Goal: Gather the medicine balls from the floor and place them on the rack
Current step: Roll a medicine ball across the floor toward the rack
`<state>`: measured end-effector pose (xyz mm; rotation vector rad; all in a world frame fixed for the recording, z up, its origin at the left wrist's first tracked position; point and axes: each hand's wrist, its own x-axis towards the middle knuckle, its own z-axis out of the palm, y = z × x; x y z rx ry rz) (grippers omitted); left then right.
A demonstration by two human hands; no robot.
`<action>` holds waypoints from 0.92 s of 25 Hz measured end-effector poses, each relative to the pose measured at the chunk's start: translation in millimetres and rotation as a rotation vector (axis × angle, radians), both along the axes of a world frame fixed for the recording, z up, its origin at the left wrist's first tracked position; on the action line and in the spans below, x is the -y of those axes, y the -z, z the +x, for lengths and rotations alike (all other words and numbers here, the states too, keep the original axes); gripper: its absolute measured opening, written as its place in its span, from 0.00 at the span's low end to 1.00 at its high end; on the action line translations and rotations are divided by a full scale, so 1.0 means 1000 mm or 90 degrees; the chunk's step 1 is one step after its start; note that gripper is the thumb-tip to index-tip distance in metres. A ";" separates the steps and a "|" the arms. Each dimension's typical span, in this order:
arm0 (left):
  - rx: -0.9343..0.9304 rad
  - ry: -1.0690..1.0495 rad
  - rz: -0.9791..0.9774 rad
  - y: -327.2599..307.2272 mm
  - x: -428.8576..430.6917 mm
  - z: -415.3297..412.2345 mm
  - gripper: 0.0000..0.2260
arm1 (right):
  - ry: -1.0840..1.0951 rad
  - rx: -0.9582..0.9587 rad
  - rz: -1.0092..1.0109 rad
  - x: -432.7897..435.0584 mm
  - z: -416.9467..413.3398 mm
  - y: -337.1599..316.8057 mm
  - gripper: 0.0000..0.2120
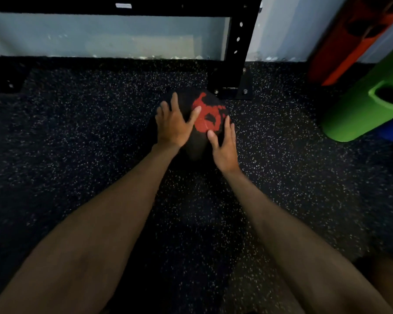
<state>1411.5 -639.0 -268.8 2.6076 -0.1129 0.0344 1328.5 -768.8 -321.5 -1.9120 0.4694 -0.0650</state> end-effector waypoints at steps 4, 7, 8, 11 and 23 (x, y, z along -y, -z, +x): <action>0.096 0.165 -0.058 0.027 -0.032 0.009 0.34 | 0.157 0.016 0.051 0.021 0.064 -0.003 0.29; 0.109 0.163 -0.045 0.031 -0.020 0.030 0.34 | 0.233 0.032 0.051 0.024 0.082 -0.011 0.26; 0.112 0.165 -0.062 0.029 -0.014 0.043 0.35 | 0.224 0.045 0.041 0.020 0.077 -0.009 0.27; 0.060 0.214 -0.147 0.021 -0.009 0.084 0.33 | 0.179 0.057 0.021 0.003 0.058 0.005 0.32; 0.178 0.291 -0.106 0.052 0.026 0.071 0.38 | 0.408 0.024 0.070 0.058 0.080 0.005 0.23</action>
